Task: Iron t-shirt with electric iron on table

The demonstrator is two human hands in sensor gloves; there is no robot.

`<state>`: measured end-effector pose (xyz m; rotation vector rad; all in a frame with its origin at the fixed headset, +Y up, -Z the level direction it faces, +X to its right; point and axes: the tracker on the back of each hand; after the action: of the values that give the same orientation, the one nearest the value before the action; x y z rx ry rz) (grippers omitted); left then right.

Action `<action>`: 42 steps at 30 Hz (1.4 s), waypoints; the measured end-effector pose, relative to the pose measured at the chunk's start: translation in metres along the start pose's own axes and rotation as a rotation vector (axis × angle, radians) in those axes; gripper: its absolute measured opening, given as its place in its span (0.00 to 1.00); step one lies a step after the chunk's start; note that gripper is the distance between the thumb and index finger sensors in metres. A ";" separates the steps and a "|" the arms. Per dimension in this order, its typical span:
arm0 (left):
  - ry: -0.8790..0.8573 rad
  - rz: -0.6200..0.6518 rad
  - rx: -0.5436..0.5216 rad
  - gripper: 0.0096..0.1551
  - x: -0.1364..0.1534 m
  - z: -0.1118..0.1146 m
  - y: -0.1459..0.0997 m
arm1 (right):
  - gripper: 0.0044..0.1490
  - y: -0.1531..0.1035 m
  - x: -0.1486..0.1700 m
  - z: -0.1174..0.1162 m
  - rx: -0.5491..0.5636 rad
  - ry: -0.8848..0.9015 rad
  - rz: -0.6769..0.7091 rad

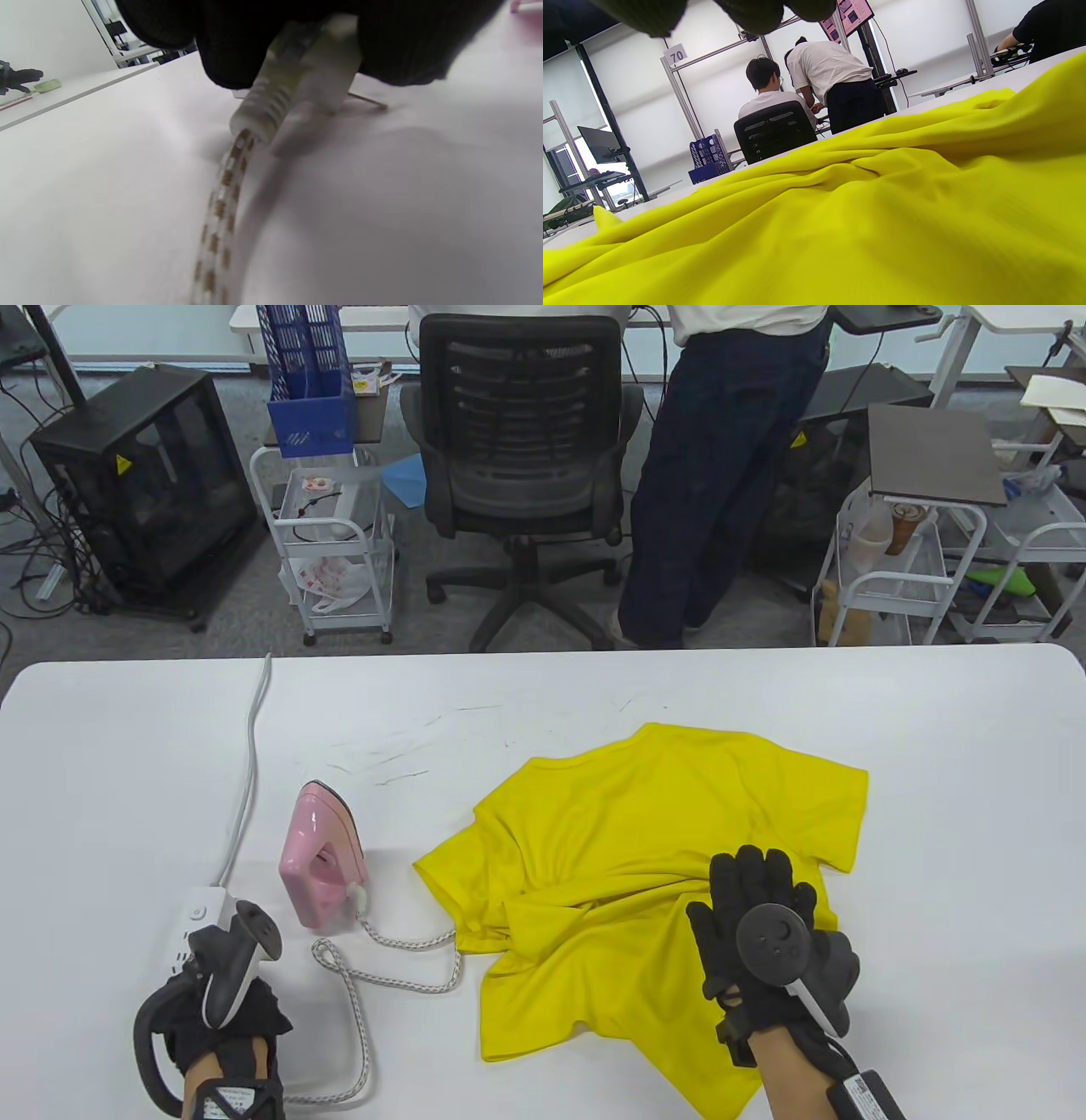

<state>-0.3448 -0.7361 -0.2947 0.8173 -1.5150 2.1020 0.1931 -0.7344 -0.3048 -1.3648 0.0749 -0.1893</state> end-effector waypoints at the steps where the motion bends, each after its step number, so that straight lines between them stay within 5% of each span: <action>1: -0.018 0.003 0.024 0.43 0.001 0.000 0.000 | 0.42 0.000 0.000 0.000 -0.001 -0.001 0.001; 9: -0.016 0.037 0.111 0.40 -0.003 -0.006 -0.002 | 0.42 0.000 -0.001 -0.001 -0.005 -0.003 0.001; 20: -0.181 0.103 -0.160 0.41 0.010 -0.067 0.008 | 0.42 0.000 0.000 -0.001 -0.011 0.012 -0.003; 26: -0.125 -0.004 -0.071 0.36 0.028 -0.055 0.028 | 0.42 0.000 -0.001 -0.003 -0.024 0.013 -0.004; 32: -0.127 -0.026 -0.107 0.43 0.036 -0.049 0.032 | 0.42 0.001 -0.002 -0.004 -0.030 0.009 -0.001; 42: -0.122 -0.028 -0.103 0.34 0.036 -0.051 0.031 | 0.42 0.000 -0.001 -0.004 -0.031 0.015 -0.004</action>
<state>-0.4022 -0.6972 -0.3040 0.9374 -1.6494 1.9684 0.1914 -0.7377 -0.3060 -1.3950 0.0878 -0.2024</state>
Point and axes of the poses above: the tracker on the back of each hand, its own x axis roughly to the little-finger side, its own y axis roughly from the wrist to the fingertips, z = x × y, and after that the axes turned 14 degrees about -y, right-handed
